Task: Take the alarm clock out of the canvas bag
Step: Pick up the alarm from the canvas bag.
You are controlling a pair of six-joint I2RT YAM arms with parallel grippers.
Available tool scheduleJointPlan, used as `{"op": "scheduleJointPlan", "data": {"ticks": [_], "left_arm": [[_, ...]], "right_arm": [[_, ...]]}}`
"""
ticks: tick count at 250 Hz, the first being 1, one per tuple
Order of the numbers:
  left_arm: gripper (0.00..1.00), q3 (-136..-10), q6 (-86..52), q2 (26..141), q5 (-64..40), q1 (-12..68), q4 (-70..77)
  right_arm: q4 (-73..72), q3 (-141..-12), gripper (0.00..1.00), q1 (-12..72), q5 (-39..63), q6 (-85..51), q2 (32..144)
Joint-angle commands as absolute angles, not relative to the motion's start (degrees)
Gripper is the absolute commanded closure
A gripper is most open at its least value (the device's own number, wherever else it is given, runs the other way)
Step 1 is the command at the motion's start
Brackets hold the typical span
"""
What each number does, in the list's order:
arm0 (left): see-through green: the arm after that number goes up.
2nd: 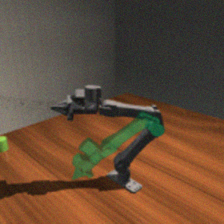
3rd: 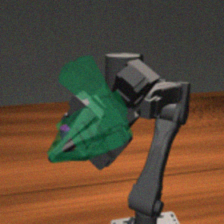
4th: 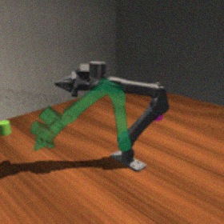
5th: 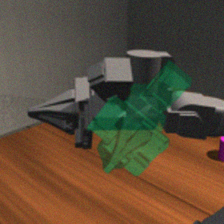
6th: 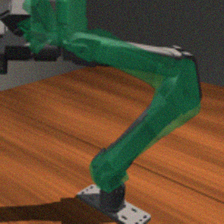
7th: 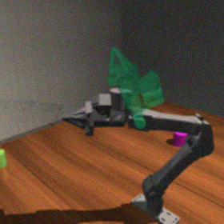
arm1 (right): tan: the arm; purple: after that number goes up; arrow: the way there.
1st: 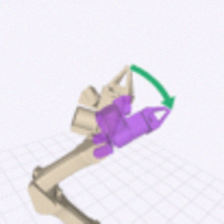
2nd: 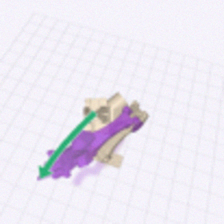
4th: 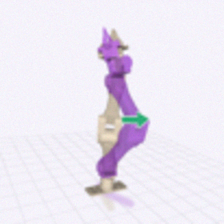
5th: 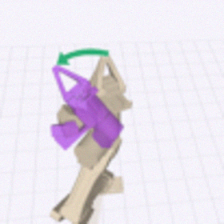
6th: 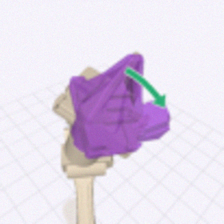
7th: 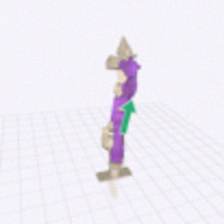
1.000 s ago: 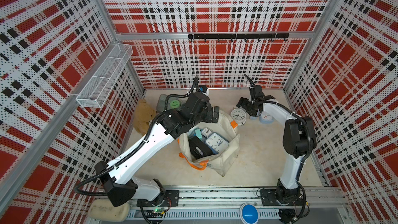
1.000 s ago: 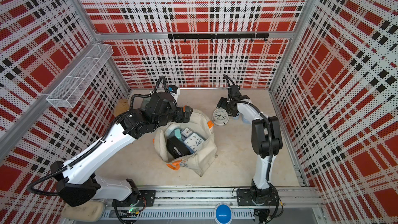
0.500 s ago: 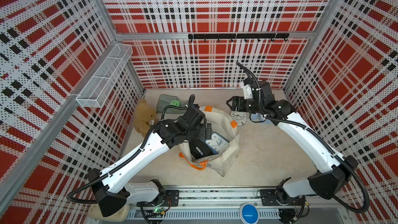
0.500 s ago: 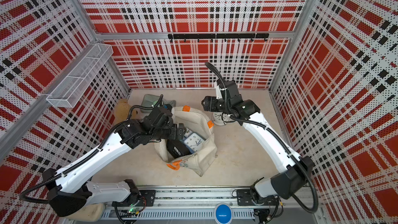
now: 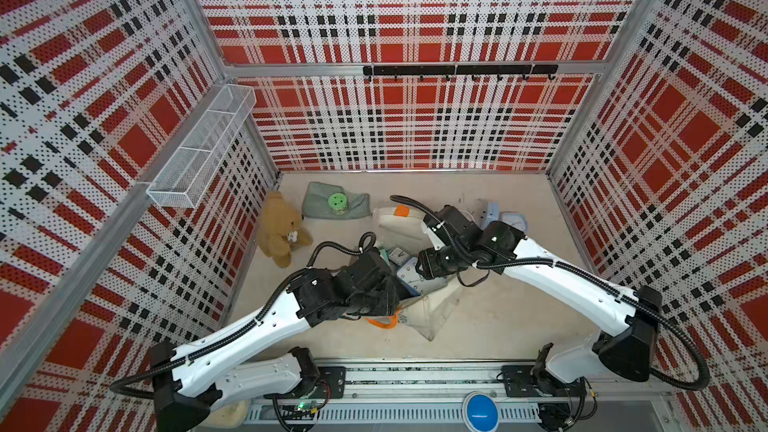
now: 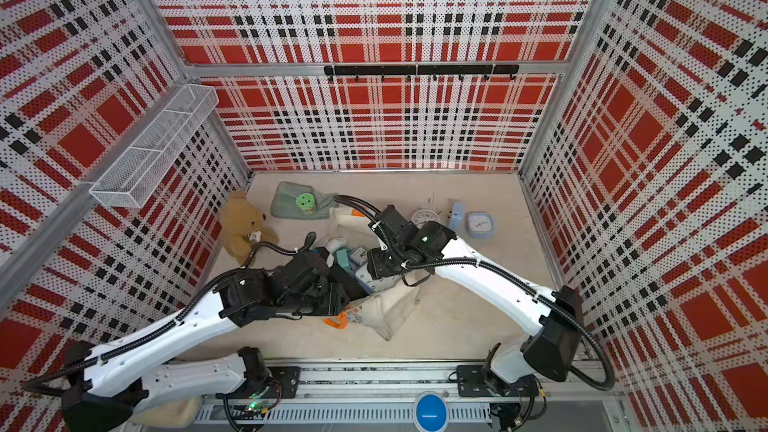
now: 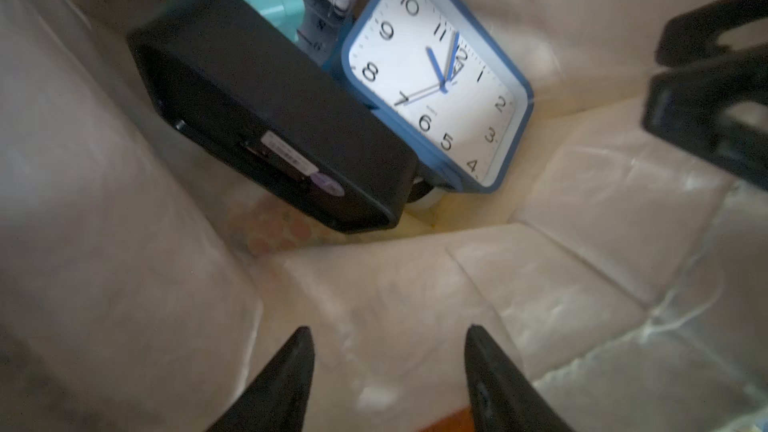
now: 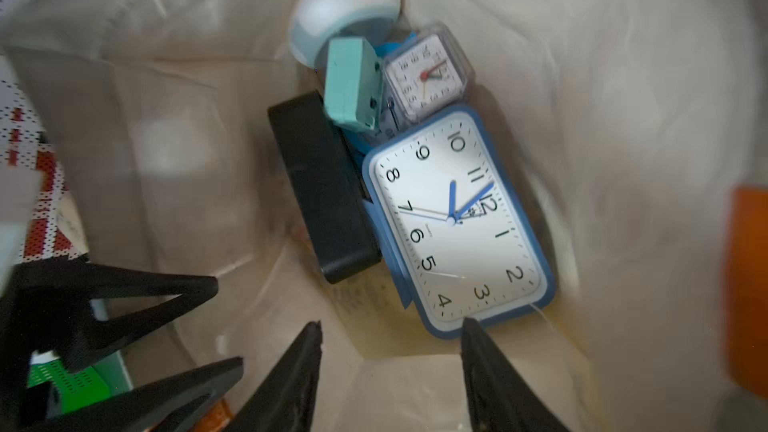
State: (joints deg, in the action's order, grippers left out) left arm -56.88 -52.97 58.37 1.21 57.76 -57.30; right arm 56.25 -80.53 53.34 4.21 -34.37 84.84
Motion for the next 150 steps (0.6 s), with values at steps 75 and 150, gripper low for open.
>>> {"op": "scheduleJointPlan", "data": {"ticks": [75, 150], "left_arm": [[0.36, -52.89, -61.31, 56.16, 2.99, 59.2, -58.91], [0.42, -47.48, -61.78, 57.83, 1.26, 56.33, -57.32]], "right_arm": [[58.09, -69.42, 0.3, 61.38, 6.64, -46.1, 87.39], [55.06, -66.51, 0.2, 61.79, 3.9, -47.82, 87.8]]}}
